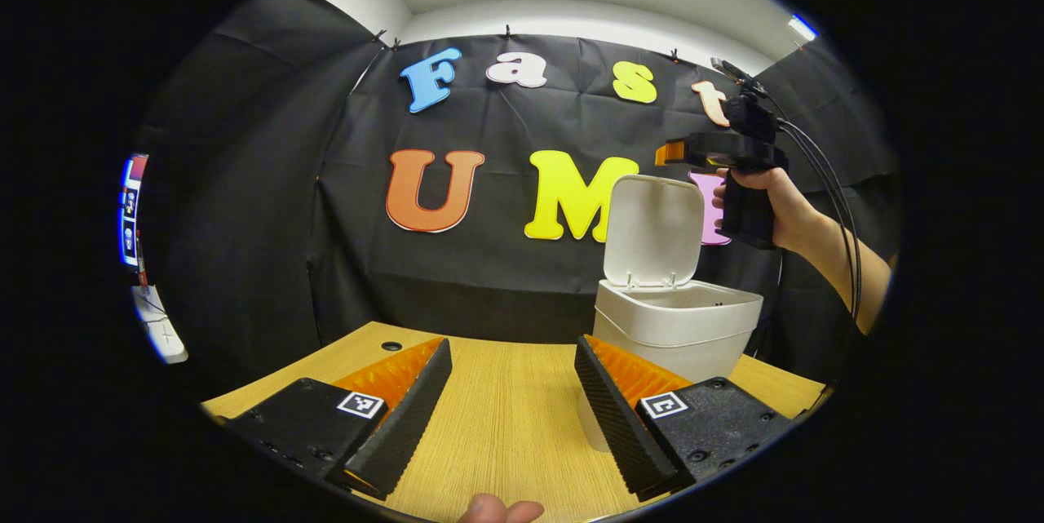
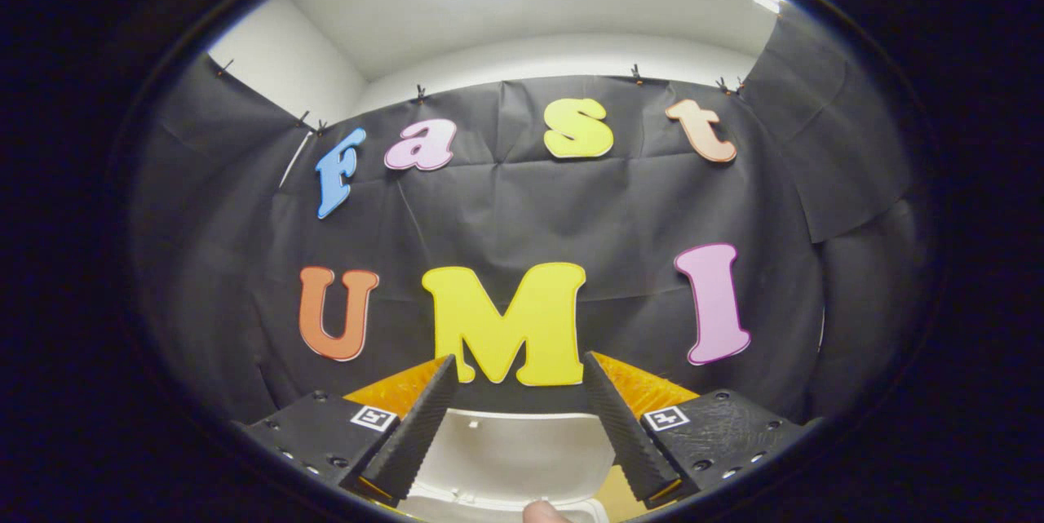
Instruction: Press the lid of the desktop garbage bin to open it, pick up the crumpled paper on the desktop and throw it into the bin, then pick up the pop can on the desktop and drop it into the bin, and finally close the garbage bin lid.
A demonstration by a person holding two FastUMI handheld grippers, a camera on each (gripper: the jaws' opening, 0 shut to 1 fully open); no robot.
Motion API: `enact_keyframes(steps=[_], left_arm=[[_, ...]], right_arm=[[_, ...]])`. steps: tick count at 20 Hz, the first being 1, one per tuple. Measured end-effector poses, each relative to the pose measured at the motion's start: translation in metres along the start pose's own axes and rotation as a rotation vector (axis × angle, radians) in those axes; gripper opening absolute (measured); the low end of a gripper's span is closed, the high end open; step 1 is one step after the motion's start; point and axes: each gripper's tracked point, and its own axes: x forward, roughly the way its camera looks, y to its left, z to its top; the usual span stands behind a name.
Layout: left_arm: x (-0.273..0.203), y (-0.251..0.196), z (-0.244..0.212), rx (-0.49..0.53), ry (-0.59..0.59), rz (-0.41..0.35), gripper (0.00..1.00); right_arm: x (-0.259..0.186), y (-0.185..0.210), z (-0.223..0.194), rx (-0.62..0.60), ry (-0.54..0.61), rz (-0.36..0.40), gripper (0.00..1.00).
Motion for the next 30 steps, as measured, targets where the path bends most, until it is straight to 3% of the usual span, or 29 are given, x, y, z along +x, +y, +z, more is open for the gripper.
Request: enact_keyframes(steps=[10,30], left_arm=[[-0.002,-0.001,-0.013,0.009,0.03,0.01,0.98],[-0.044,-0.019,0.0,0.038,0.012,0.028,0.98]], right_arm=[[0.002,0.002,-0.024,0.006,0.087,0.021,0.96],[-0.108,0.008,-0.055,-0.04,0.308,0.108,0.95]])
